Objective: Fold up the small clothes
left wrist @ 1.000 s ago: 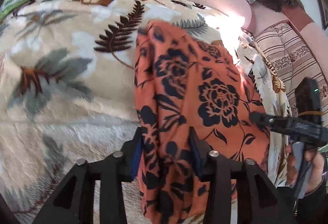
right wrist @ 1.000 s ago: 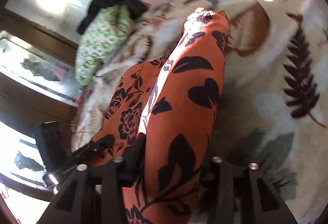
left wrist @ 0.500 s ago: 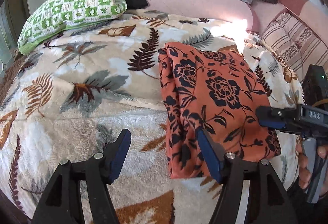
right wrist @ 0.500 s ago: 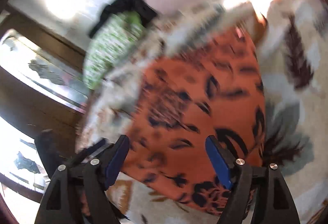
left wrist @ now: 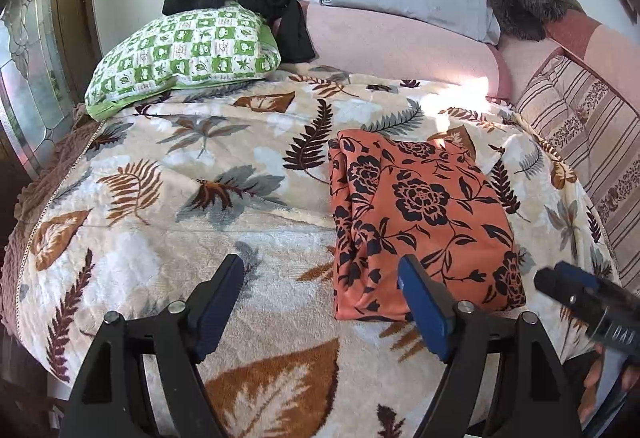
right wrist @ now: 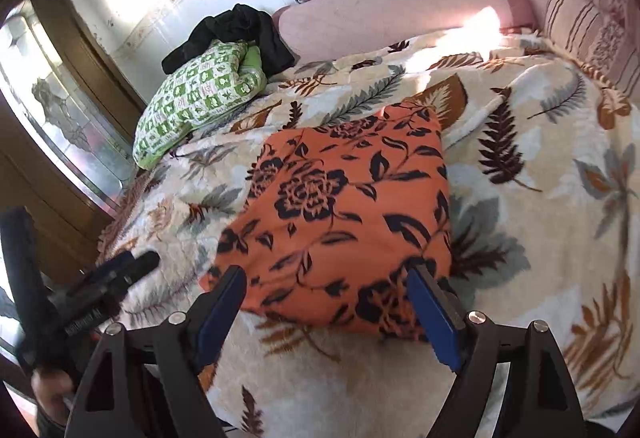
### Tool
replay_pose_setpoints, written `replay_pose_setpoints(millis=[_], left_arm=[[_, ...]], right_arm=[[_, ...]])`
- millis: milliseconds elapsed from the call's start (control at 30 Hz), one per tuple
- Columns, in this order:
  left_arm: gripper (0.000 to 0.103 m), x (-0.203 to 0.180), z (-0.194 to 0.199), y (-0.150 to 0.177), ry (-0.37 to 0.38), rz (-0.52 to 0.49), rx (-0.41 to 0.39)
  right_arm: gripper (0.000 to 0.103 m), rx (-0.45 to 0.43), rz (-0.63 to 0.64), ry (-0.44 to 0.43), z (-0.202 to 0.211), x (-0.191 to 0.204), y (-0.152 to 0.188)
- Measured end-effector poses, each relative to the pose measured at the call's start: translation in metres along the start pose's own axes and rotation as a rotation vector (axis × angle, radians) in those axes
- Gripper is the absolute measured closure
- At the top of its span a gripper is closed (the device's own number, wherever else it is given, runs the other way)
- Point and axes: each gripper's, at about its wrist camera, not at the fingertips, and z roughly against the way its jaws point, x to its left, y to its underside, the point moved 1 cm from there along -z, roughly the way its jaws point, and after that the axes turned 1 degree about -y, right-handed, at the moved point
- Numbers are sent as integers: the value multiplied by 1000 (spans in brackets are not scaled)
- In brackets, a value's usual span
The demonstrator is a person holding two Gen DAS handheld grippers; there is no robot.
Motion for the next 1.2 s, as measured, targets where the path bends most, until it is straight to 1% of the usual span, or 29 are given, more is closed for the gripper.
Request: replay_pose_setpoints(millis=[67,133,167,233,267,300,400,433,533,700,733,833,967,1100,1167,1200], left_arm=[[22,-4,5,4,-17,3,5],[17,-8,6,8,-45,5,34],[17,-11,5,10,-55,8,49],[17,-14,7,13,-56,8,48],[17,-17,10,14,-63,6,37],[17,-19,12,15,-67,0,29],[15,-26,17,16,-91,-26,15],[13,-28,18,15,-100,-35,12],[12,-30,22,14,-100,-43,-1],[12,-27,24,14,-68,-28,5],[12,-27,23,14,-70,-25,6],[12,-26,19,14,-107,-28,20],[12,-19,15,16,-106,-15,29],[12,-3,7,19,-92,16,54],[12,9,0,23,-81,44,74],[12,13,-5,24,-72,57,87]], right_arm=[[17,-11,12,18,11,-1,13],[14,-15,23,49,17,0,21],[13,-15,36,64,19,1,24],[11,-15,74,116,23,4,25],[3,-11,94,149,23,5,23],[0,-13,116,178,25,7,22],[0,-8,161,248,28,11,17],[0,1,169,265,27,11,15],[0,11,181,290,24,12,10],[0,18,175,298,21,15,8],[0,22,178,299,20,16,8],[0,38,187,308,17,17,9],[0,47,189,312,14,19,8],[0,40,149,258,12,15,-3],[0,45,83,200,9,5,-9],[0,57,30,163,5,-3,-12]])
